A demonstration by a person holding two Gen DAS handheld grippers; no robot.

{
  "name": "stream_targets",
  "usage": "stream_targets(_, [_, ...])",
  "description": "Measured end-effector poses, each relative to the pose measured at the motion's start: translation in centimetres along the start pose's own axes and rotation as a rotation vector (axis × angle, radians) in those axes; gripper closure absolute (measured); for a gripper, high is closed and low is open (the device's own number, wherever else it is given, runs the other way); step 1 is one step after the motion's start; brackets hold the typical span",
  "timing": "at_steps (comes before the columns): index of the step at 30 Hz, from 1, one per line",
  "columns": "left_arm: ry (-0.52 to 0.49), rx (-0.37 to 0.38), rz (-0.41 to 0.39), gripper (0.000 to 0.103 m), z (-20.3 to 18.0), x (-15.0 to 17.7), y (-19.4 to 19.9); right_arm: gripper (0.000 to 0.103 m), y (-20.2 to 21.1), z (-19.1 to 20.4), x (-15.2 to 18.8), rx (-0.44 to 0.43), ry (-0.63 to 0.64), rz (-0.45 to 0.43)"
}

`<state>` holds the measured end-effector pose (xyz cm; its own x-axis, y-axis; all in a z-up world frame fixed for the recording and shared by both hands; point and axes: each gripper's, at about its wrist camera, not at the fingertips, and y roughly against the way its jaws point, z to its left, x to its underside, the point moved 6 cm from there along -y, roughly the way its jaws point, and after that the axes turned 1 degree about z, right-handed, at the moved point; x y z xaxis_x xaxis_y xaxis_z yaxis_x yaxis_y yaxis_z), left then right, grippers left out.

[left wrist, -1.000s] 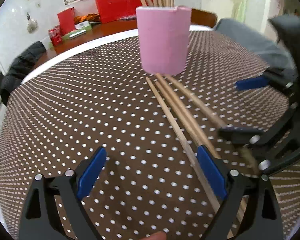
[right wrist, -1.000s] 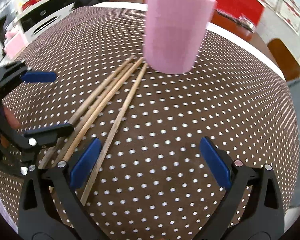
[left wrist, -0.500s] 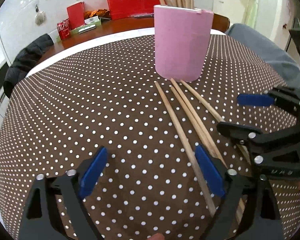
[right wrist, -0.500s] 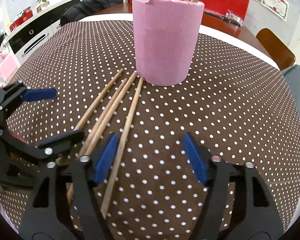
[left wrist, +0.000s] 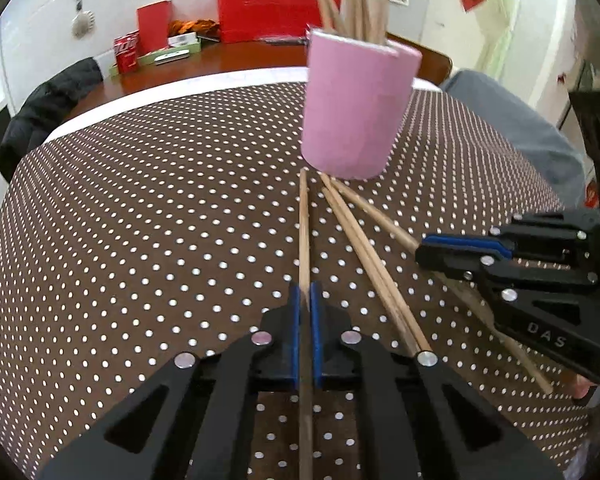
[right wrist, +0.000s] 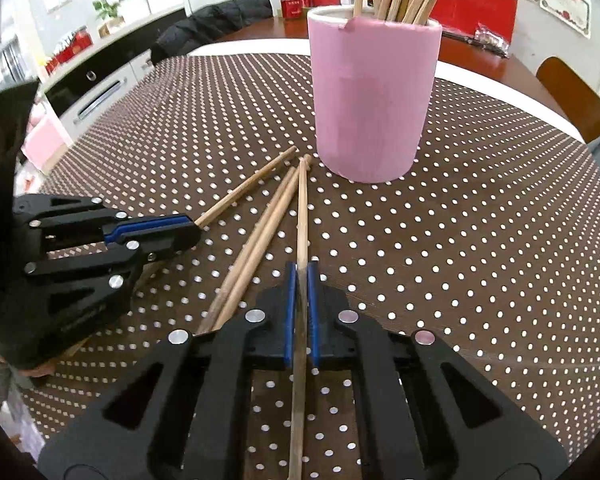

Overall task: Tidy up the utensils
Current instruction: 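Close the right gripper on a chopstick while the left gripper grasps another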

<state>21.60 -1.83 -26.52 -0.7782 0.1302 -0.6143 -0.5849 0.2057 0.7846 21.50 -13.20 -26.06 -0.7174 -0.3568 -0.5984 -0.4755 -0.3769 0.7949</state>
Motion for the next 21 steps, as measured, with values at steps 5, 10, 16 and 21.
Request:
stream_targets(5, [0.01,-0.002,-0.013,0.098,0.1,0.0,0.2,0.097,0.4,-0.8,0.2,0.011,-0.002,-0.004])
stream_targets(10, [-0.043,-0.042,0.01,0.097,-0.4,0.6,-0.4,0.084,0.2,-0.9,0.8,0.033,0.004,0.032])
stream_targets(16, [-0.103,-0.059,0.017,0.067,-1.4,0.9,-0.3,0.056,-0.1,-0.1,1.6,0.057,0.054,0.074])
stream_targets(21, [-0.131,-0.047,0.022,0.097,-1.6,1.0,-0.2,0.094,-0.1,1.0,1.7,0.103,0.123,0.086])
